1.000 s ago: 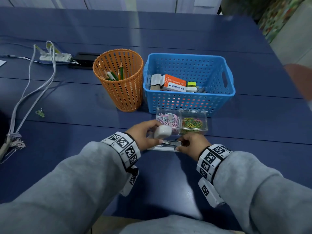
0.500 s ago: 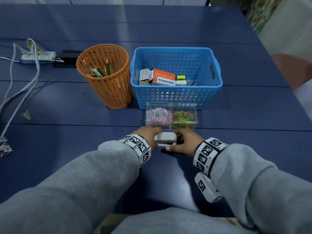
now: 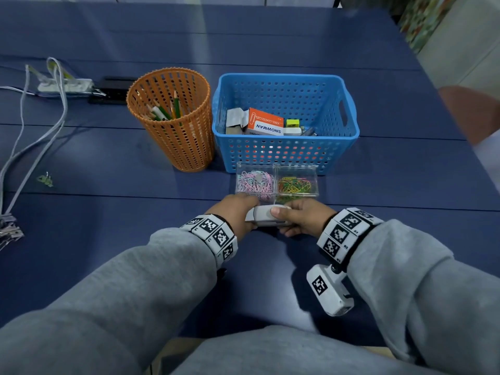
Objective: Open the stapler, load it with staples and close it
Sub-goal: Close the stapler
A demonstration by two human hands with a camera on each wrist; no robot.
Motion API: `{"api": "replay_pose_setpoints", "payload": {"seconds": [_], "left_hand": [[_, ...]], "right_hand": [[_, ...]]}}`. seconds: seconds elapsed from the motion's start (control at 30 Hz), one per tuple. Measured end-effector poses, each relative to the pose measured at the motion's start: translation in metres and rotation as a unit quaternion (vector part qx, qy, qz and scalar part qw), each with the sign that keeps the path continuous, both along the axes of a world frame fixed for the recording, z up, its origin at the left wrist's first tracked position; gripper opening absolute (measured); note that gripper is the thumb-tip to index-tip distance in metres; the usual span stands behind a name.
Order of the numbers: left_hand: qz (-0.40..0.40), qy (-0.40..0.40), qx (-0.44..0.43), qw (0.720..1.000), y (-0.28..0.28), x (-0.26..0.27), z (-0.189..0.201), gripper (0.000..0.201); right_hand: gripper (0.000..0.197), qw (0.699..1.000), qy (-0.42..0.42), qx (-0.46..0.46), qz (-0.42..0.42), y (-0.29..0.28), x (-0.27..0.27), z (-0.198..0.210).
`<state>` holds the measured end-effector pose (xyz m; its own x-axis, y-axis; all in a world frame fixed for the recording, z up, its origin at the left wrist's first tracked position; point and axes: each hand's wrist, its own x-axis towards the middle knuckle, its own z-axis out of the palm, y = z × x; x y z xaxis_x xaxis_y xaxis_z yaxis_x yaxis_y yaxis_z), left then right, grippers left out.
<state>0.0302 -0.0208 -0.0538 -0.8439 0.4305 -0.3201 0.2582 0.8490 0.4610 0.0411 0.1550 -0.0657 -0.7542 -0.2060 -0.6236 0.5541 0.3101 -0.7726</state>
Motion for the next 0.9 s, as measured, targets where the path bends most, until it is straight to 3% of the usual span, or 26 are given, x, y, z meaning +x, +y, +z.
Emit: {"api": "replay_pose_setpoints", "payload": {"seconds": [0.17,0.6,0.73,0.9], "left_hand": [[0.025,0.001,0.040,0.999,-0.001,-0.001,0.013,0.044],[-0.039,0.042,0.036,0.998,0.002,-0.015,0.044,0.045],[-0.004,0.056,0.074,0.996,-0.003,-0.019,0.056,0.048],[0.077,0.014,0.113,0.990,-0.030,-0.019,0.058,0.053]], "right_hand": [[0.025,0.998,0.014,-0.037,-0.043,0.001,-0.002,0.015],[0.019,0.994,0.084,-0.041,-0.059,0.013,-0.004,0.060],[0.026,0.992,0.111,0.013,-0.057,0.019,-0.012,0.081],[0.027,0.981,0.164,0.043,-0.094,0.038,-0.029,0.121]]}}
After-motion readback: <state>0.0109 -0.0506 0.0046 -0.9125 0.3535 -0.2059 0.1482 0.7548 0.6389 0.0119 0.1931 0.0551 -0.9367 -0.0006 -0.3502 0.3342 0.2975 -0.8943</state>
